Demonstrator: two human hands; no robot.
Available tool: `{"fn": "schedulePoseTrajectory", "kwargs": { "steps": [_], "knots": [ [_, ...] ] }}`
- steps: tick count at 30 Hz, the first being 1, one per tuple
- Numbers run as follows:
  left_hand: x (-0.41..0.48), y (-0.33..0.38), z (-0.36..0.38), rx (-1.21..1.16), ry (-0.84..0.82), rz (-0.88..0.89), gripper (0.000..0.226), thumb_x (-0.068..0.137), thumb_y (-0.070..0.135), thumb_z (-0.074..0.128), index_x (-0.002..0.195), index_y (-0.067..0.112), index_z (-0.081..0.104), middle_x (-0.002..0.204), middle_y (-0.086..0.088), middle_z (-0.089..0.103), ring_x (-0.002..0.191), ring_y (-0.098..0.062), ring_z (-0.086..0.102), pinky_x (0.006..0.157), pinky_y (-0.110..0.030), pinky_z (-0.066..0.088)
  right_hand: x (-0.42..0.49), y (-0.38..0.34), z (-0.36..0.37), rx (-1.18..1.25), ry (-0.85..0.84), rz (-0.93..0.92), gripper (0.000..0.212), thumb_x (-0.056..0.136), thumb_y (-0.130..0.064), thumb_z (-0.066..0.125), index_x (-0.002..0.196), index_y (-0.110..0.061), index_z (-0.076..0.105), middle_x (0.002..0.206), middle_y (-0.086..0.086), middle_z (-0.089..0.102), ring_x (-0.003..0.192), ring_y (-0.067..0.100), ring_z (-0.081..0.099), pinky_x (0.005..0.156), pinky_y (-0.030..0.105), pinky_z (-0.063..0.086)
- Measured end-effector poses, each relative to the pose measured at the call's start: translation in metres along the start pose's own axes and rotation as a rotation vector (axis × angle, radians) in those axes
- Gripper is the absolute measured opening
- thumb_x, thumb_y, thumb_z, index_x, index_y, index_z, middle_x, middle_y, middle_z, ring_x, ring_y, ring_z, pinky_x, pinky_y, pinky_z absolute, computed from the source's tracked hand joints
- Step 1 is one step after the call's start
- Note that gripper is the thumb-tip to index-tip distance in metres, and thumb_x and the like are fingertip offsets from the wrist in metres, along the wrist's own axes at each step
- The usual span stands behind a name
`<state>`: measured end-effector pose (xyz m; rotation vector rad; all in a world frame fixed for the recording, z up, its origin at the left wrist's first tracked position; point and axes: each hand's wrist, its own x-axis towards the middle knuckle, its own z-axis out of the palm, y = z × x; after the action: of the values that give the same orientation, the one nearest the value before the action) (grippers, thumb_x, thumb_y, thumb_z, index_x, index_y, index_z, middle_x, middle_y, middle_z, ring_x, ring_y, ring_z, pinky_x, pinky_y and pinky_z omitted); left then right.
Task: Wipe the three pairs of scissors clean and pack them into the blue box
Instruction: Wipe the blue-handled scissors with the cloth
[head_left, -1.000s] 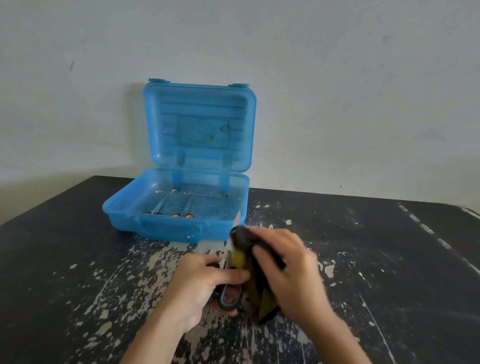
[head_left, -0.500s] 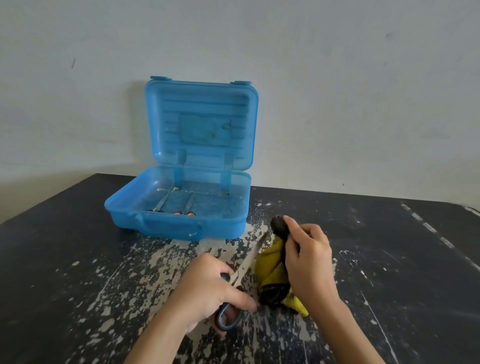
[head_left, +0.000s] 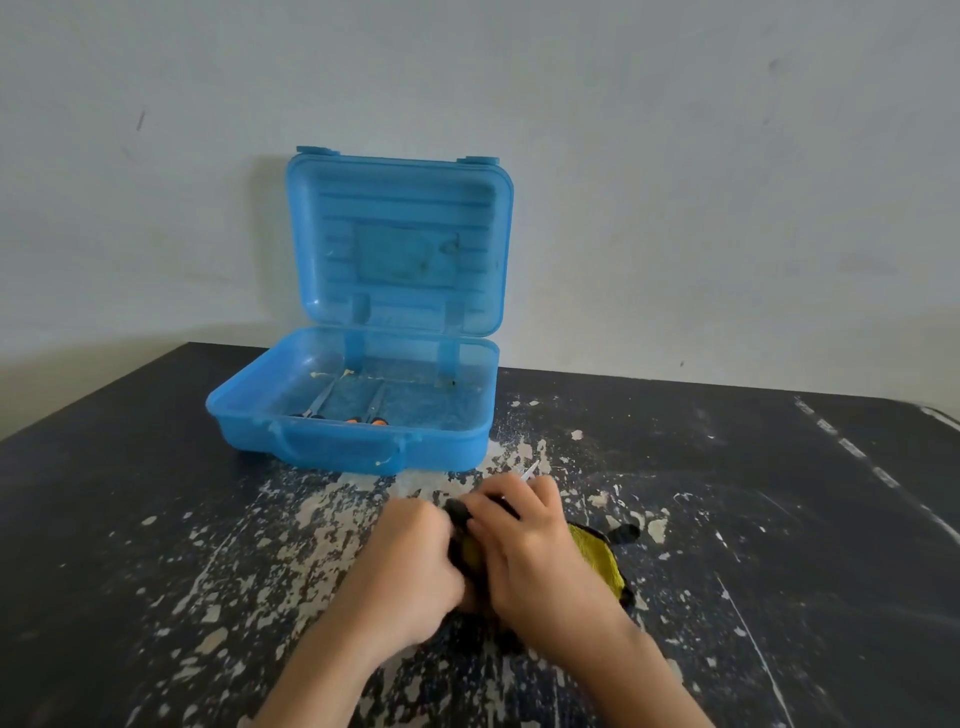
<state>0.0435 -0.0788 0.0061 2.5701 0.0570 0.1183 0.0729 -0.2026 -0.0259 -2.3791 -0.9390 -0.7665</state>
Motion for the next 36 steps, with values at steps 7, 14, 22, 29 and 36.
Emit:
{"fn": "schedulePoseTrajectory", "kwargs": {
  "steps": [7, 14, 22, 29, 36],
  "knots": [
    [-0.004, 0.002, -0.001, -0.092, -0.094, -0.016, 0.030, 0.064, 0.027, 0.085, 0.085, 0.012, 0.070, 0.066, -0.003, 0.055, 0.050, -0.015, 0.047, 0.047, -0.024, 0.037, 0.006, 0.041, 0.000, -0.088, 0.144, 0.159, 0.026, 0.067, 0.015, 0.064, 0.084, -0.004, 0.068, 0.084, 0.010, 0.058, 0.078, 0.025, 0.042, 0.064, 0.031, 0.045],
    [0.004, -0.003, -0.006, -0.643, -0.176, -0.223, 0.033, 0.063, 0.009, 0.085, 0.083, 0.007, 0.059, 0.086, -0.015, 0.066, 0.063, -0.026, 0.068, 0.045, -0.026, 0.050, 0.007, 0.044, -0.021, 0.163, 0.368, 0.453, 0.031, 0.087, 0.004, 0.051, 0.108, -0.013, 0.065, 0.103, 0.003, 0.059, 0.094, 0.019, 0.041, 0.079, 0.016, 0.034],
    [-0.001, -0.006, -0.021, -1.019, -0.356, -0.209, 0.032, 0.056, 0.006, 0.073, 0.082, -0.008, 0.060, 0.056, -0.022, 0.060, 0.042, -0.028, 0.059, 0.030, -0.023, 0.040, -0.002, 0.008, -0.003, 0.206, 0.132, -0.012, 0.043, 0.098, -0.038, 0.030, 0.111, -0.014, 0.063, 0.109, 0.006, 0.054, 0.098, 0.020, 0.040, 0.090, 0.021, 0.038],
    [-0.004, -0.003, -0.016, -1.002, -0.442, -0.212, 0.046, 0.063, -0.007, 0.071, 0.102, -0.004, 0.046, 0.058, -0.026, 0.063, 0.039, -0.031, 0.060, 0.030, -0.024, 0.042, 0.007, 0.040, 0.006, -0.017, 0.328, 0.198, 0.039, 0.072, 0.018, 0.061, 0.103, -0.005, 0.068, 0.101, 0.014, 0.056, 0.094, 0.020, 0.035, 0.083, 0.024, 0.035],
    [0.001, 0.002, -0.016, -0.973, -0.299, -0.158, 0.045, 0.057, 0.001, 0.078, 0.093, -0.010, 0.053, 0.057, -0.020, 0.064, 0.043, -0.032, 0.062, 0.033, -0.026, 0.045, 0.012, 0.044, -0.023, 0.582, 0.169, 0.903, 0.026, 0.093, -0.010, 0.049, 0.108, -0.020, 0.067, 0.095, 0.000, 0.068, 0.085, 0.014, 0.062, 0.078, 0.029, 0.050]
  ]
}}
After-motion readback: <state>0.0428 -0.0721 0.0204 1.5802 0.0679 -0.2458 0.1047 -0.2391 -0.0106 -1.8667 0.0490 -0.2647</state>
